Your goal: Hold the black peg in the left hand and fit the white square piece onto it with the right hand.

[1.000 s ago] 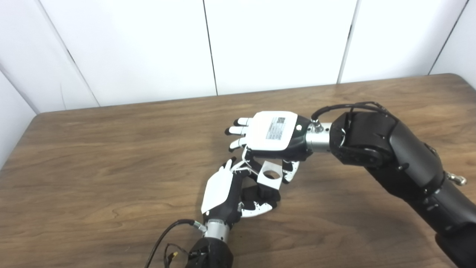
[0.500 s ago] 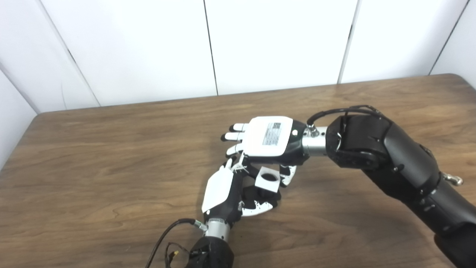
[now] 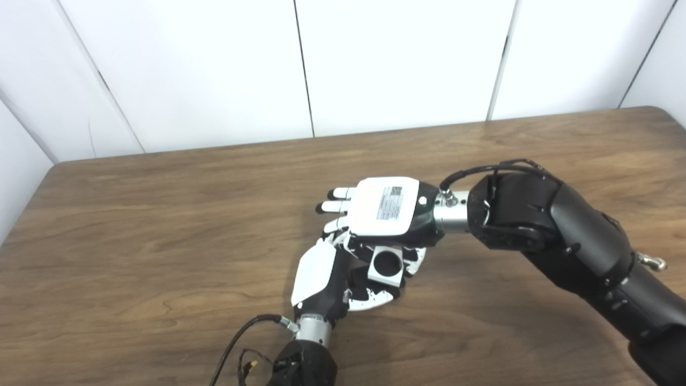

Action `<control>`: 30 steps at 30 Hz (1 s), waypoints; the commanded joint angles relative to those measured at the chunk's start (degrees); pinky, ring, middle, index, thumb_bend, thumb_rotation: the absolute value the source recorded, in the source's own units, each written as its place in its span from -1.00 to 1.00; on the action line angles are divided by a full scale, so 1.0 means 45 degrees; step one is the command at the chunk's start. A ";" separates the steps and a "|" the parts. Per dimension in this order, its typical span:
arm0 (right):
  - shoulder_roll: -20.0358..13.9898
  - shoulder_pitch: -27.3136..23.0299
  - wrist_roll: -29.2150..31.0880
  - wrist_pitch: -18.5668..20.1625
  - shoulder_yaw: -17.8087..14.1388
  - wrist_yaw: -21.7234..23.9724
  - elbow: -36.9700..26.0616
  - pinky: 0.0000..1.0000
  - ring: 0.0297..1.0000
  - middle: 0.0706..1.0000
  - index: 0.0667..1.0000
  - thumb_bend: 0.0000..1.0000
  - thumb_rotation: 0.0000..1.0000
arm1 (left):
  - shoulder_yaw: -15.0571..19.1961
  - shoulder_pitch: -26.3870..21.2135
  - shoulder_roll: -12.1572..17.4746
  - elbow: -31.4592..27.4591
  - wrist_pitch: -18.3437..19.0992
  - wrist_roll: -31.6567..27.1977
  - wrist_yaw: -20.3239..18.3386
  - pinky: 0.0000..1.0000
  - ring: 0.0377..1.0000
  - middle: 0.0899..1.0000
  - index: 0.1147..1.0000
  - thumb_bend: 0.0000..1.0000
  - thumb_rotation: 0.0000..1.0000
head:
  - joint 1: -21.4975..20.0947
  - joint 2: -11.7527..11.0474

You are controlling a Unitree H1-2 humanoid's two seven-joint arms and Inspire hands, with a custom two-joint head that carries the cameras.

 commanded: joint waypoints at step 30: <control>0.0138 -0.0109 -0.0452 0.0140 -0.0505 -0.0807 0.0762 1.00 1.00 0.72 0.23 0.95 -0.46 | 0.0069 0.0777 0.0239 -0.0453 0.1189 0.1043 -0.0584 1.00 1.00 0.75 0.22 0.70 -0.53 | 0.0553 0.0331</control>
